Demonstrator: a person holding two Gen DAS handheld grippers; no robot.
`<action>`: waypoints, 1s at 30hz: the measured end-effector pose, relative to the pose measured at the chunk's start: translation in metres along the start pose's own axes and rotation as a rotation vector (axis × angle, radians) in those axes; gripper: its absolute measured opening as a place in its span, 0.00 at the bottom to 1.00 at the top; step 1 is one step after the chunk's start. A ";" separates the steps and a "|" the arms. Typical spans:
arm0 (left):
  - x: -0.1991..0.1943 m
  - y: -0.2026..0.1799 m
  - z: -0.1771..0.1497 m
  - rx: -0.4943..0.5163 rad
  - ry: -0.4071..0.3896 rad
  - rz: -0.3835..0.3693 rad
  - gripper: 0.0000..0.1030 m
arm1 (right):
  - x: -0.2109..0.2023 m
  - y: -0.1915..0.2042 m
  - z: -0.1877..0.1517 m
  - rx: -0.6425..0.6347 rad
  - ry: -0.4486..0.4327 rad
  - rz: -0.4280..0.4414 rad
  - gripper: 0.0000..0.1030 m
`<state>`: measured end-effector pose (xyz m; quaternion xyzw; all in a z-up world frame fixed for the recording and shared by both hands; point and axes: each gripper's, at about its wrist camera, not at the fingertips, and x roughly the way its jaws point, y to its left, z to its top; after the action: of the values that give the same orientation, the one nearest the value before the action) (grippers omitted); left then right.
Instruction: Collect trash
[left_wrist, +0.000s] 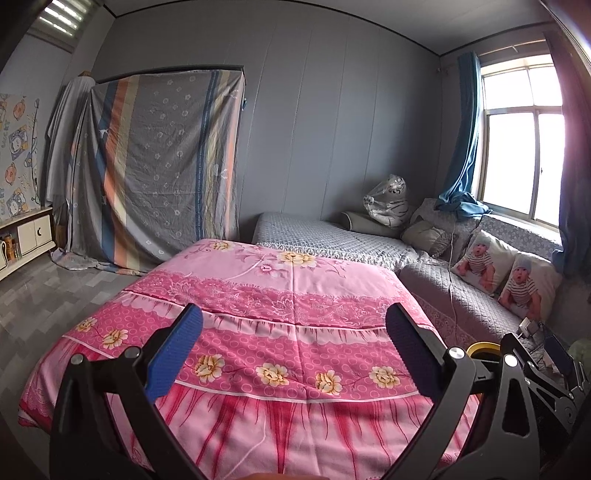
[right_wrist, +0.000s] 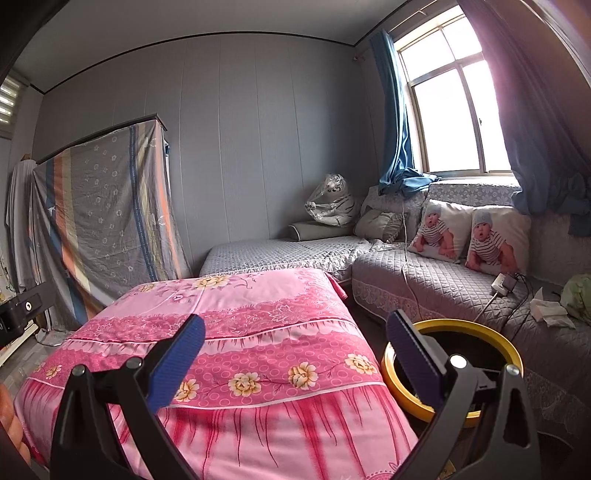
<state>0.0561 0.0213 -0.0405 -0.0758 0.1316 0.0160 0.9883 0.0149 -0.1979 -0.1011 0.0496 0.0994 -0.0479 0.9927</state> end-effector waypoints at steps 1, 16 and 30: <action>0.000 0.000 0.000 0.000 0.000 0.000 0.92 | 0.000 0.000 0.001 0.002 0.001 0.001 0.92; 0.004 -0.001 -0.003 -0.009 0.019 -0.014 0.92 | 0.000 0.002 -0.002 -0.002 0.003 -0.005 0.92; 0.005 -0.003 -0.005 -0.014 0.030 -0.018 0.92 | 0.003 0.001 -0.005 0.002 0.015 -0.011 0.92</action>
<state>0.0601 0.0177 -0.0462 -0.0840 0.1455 0.0068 0.9858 0.0166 -0.1969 -0.1062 0.0503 0.1070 -0.0533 0.9916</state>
